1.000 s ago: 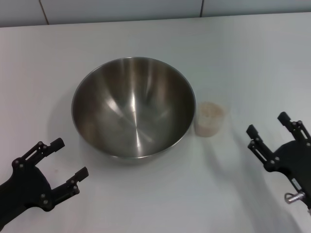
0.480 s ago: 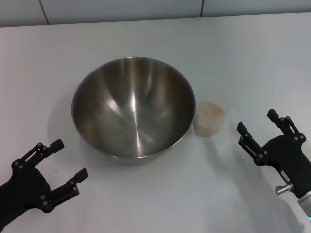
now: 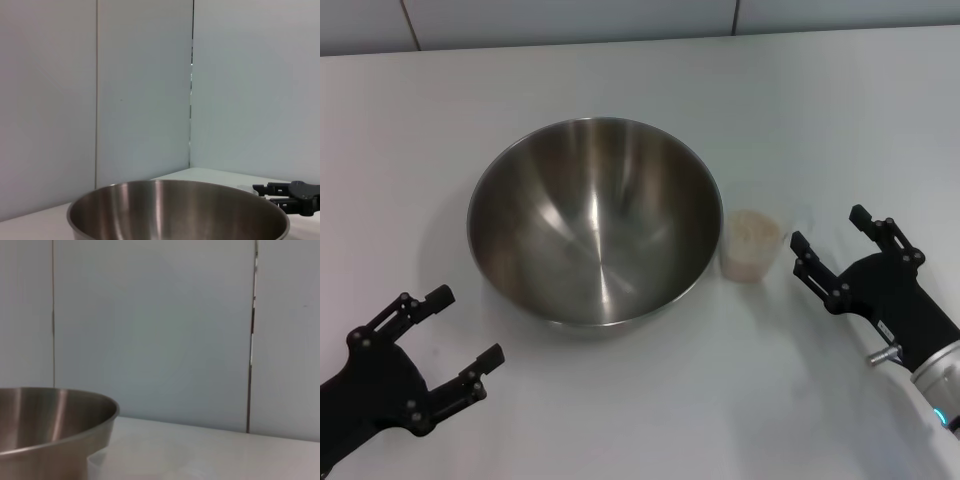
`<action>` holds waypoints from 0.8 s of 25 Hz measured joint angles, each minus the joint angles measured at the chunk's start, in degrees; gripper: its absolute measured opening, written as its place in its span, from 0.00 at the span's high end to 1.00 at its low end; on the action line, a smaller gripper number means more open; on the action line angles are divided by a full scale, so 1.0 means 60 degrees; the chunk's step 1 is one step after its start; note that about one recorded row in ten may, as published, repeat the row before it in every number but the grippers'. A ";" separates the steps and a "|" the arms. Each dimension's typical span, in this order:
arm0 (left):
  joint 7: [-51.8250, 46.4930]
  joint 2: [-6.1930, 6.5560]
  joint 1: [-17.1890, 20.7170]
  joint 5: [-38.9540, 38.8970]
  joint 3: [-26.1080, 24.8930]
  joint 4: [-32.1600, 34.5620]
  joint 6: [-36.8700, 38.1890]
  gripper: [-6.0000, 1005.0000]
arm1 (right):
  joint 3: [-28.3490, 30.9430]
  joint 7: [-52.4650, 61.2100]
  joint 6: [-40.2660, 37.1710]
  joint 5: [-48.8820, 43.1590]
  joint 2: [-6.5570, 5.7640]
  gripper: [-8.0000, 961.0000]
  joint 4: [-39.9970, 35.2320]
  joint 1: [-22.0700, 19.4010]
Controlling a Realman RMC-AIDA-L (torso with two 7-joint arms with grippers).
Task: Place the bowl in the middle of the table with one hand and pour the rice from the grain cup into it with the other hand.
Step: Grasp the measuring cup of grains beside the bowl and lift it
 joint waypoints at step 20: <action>-0.0009 -0.0057 -0.0035 -0.0015 -0.0231 -0.0014 0.0029 0.16 | 0.0056 0.0027 0.0496 0.0623 0.0000 0.28 -0.0144 0.0713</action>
